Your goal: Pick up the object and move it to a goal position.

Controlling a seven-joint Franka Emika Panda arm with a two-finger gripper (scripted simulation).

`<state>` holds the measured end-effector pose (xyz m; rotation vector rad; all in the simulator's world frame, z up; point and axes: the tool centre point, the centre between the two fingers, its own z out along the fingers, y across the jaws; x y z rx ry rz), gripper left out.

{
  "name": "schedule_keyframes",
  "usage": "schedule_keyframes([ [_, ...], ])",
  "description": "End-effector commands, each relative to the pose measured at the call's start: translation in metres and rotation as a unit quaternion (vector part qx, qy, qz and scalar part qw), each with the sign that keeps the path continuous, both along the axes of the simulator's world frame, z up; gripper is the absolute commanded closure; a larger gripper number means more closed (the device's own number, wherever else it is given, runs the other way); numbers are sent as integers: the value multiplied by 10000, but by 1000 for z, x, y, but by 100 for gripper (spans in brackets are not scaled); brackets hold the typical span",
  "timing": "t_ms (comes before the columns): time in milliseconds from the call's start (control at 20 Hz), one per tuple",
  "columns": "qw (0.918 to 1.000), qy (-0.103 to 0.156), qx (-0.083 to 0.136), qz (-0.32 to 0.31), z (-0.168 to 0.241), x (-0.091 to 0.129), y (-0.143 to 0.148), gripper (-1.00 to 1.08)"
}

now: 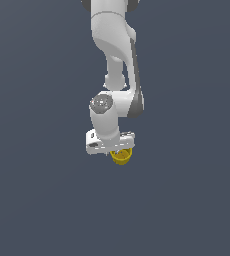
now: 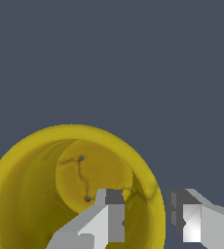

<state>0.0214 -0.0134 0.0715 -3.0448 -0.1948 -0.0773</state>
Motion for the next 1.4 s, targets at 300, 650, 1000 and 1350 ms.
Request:
schedule_keyframes([
  [300, 10000, -6, -1, -1, -1, 0, 0, 108],
  [650, 10000, -9, -1, 3, 3, -1, 4, 108],
  [1000, 10000, -9, -1, 3, 26, -12, 28, 108],
  [1350, 10000, -8, -5, 2, 73, -32, 77, 108],
])
